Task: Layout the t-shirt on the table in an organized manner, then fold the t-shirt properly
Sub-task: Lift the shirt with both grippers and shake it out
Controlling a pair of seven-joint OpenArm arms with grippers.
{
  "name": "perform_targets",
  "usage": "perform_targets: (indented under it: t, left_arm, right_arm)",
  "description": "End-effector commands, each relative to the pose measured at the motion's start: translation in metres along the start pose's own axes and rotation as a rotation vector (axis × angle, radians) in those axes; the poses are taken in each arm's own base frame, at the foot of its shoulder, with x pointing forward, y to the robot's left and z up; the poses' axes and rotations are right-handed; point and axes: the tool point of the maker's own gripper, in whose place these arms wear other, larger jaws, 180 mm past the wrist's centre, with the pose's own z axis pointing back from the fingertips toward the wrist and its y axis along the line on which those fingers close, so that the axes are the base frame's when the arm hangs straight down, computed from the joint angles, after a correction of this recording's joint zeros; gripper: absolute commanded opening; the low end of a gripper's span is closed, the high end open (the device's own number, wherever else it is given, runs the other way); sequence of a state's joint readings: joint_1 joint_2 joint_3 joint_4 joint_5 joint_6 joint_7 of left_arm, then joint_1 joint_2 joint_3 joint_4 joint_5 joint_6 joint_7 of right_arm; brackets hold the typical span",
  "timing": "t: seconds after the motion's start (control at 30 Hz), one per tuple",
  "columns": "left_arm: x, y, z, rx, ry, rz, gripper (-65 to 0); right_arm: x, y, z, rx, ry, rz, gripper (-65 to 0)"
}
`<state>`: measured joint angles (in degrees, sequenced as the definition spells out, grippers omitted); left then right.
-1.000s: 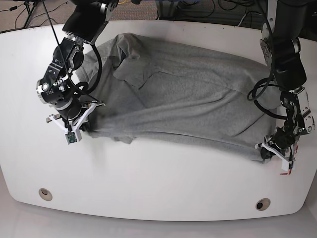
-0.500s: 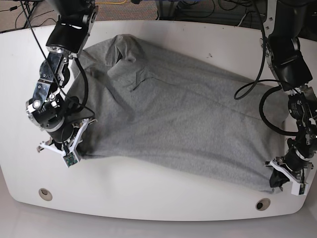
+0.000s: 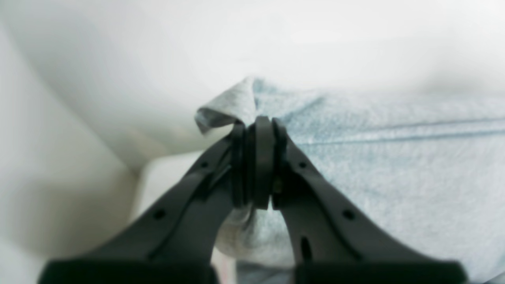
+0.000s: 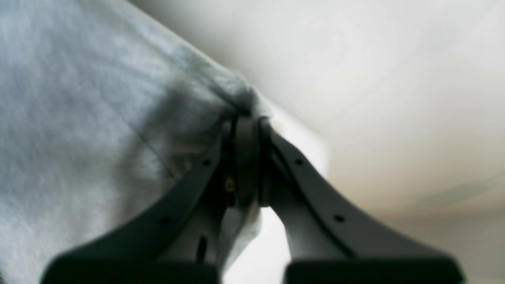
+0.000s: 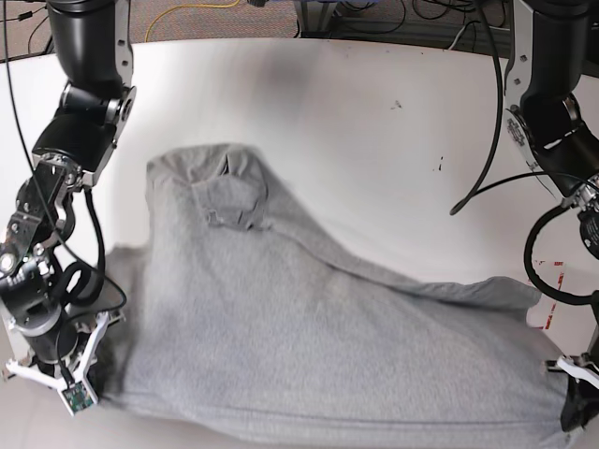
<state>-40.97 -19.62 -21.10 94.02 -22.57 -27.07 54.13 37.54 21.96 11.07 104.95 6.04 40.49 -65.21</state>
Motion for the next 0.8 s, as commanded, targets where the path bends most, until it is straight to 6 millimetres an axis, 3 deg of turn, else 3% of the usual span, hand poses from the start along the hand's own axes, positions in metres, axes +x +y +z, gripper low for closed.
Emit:
perform_targets:
  t: [0.0,0.17,0.33,0.57,0.77]
  left_arm:
    - [0.063,0.012,0.013,0.047,-0.148,-0.043,-64.3]
    - [0.111,0.017,0.027,0.075,-0.229,-0.070,-64.2]
    - [0.139,0.021,0.035,0.090,-0.276,-0.076,-64.2]
    - [0.158,0.025,0.043,0.103,-0.304,-0.083,-64.2]
    - [0.157,0.031,0.045,0.115,-0.296,-0.095,-64.0]
  right_arm:
    - [0.032,-0.041,0.016,-0.112,-0.040,0.055,-65.0]
    - [0.062,-0.075,0.037,-0.204,-0.090,0.076,-65.0]
    - [0.084,-0.103,0.055,-0.275,-0.130,0.076,-65.0]
    - [0.093,-0.132,0.075,-0.352,-0.120,0.071,-65.0]
    - [0.092,-0.136,0.081,-0.369,-0.111,0.078,-65.0]
